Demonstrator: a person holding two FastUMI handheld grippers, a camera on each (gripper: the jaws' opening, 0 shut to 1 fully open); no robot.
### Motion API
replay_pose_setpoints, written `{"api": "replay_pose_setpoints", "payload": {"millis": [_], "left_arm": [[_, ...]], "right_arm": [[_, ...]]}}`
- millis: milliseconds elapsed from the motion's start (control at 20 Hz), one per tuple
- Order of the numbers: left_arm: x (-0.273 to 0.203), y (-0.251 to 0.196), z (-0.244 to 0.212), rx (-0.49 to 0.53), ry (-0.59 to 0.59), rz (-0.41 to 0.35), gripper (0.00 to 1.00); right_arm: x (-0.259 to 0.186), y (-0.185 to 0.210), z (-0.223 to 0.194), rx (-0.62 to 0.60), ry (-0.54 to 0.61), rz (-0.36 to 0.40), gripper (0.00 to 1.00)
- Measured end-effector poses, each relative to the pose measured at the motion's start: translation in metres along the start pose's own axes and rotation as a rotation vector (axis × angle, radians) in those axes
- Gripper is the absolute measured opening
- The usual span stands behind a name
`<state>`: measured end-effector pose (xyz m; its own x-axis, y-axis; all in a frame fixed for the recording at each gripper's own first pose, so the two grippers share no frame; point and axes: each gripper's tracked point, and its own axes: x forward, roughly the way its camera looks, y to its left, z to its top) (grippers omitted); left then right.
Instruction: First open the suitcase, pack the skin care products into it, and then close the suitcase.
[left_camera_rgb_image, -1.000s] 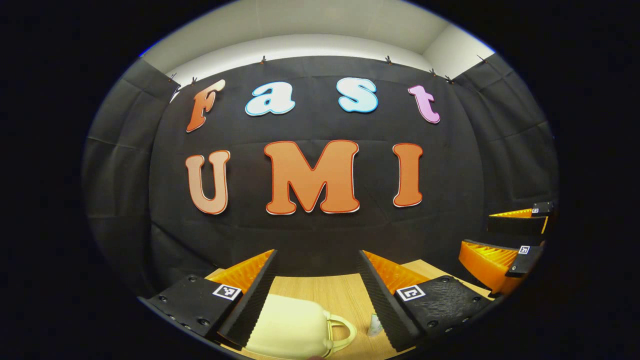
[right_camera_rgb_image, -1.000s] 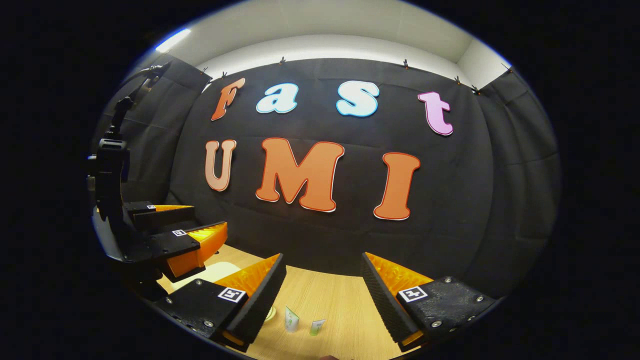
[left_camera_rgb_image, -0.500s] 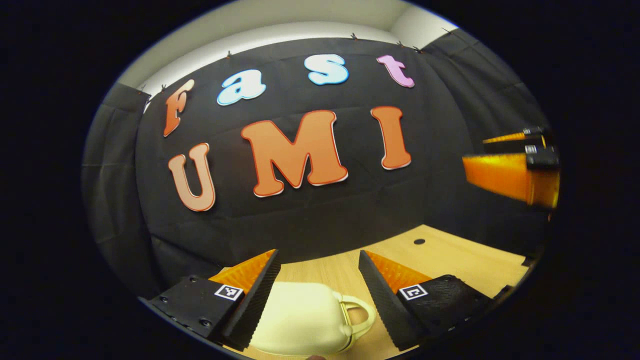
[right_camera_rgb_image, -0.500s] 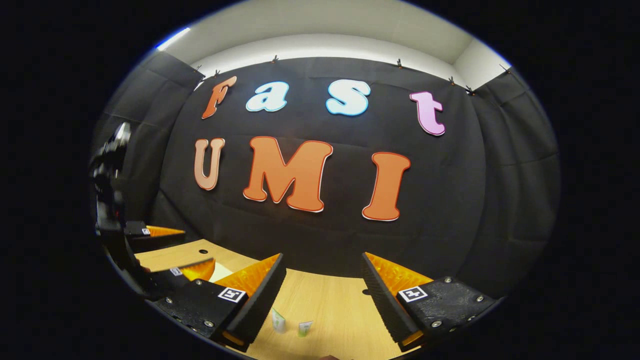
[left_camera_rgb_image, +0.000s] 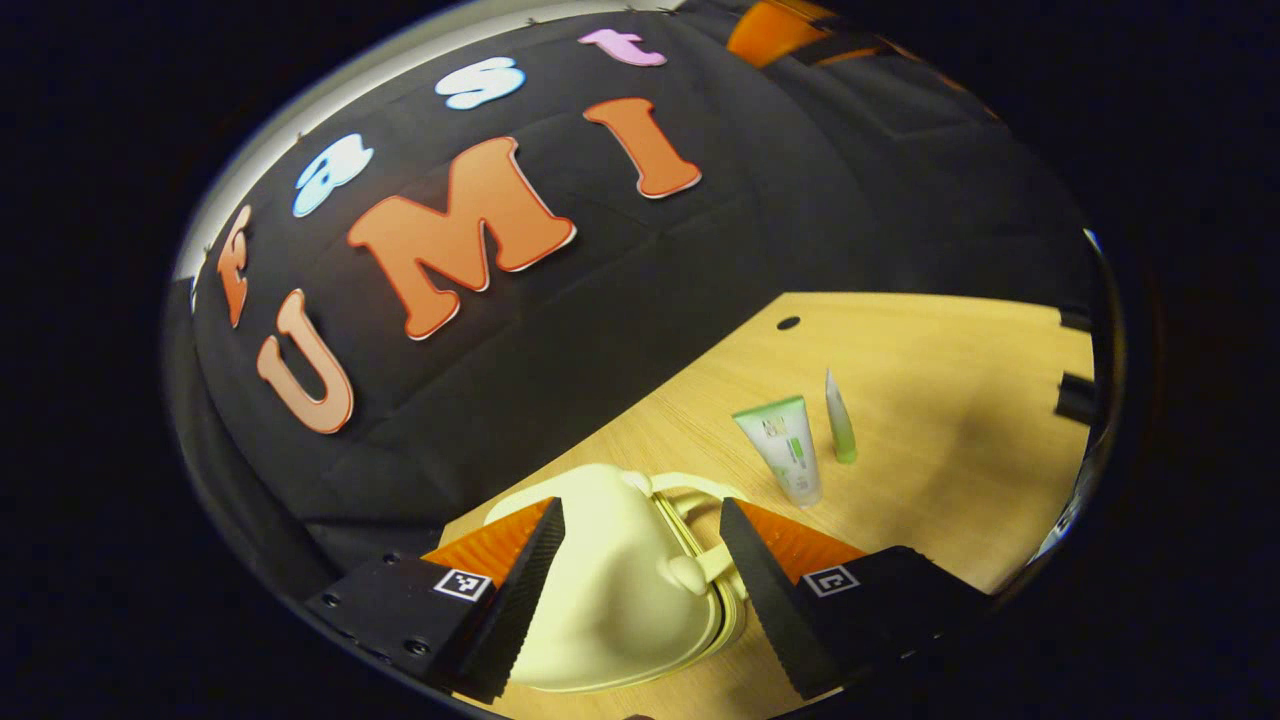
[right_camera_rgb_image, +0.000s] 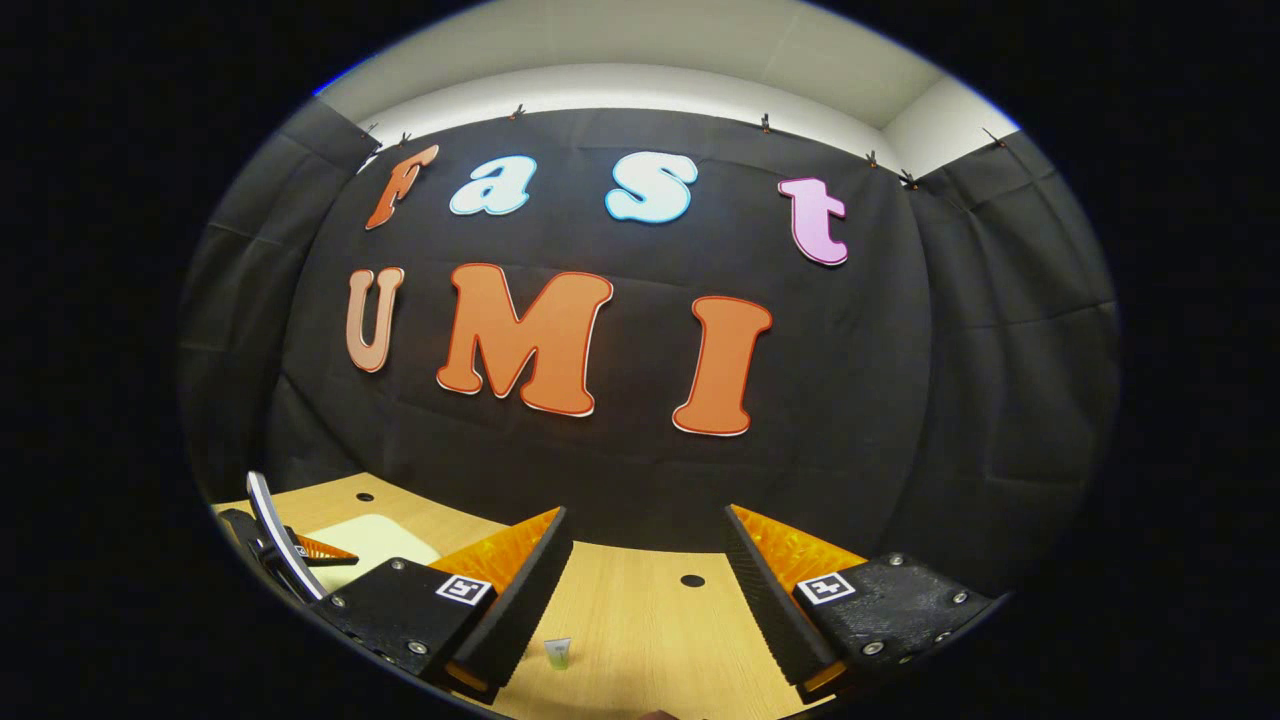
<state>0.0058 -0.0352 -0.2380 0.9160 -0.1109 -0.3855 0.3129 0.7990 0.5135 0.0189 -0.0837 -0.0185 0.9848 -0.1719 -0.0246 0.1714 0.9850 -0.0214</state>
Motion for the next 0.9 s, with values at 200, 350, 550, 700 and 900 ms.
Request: {"api": "replay_pose_setpoints", "payload": {"millis": [200,350,550,700,900], "left_arm": [[0.017,-0.024,-0.027,0.128,0.057,-0.048,0.94],[0.032,-0.033,-0.041,0.277,0.084,-0.037,0.89],[0.055,-0.052,-0.059,0.487,0.143,-0.050,0.74],[0.062,-0.055,-0.053,0.585,0.150,-0.043,0.47],[0.068,-0.056,-0.054,0.421,0.168,-0.102,0.10]], "right_arm": [[-0.002,-0.005,-0.004,-0.007,0.001,-0.014,0.96],[-0.003,-0.007,-0.009,0.004,0.012,-0.018,0.95],[-0.005,-0.013,-0.010,0.010,0.014,-0.023,0.95],[-0.008,-0.017,-0.012,0.010,0.014,-0.020,0.96],[-0.011,-0.021,-0.011,-0.007,0.003,-0.017,0.95]]}}
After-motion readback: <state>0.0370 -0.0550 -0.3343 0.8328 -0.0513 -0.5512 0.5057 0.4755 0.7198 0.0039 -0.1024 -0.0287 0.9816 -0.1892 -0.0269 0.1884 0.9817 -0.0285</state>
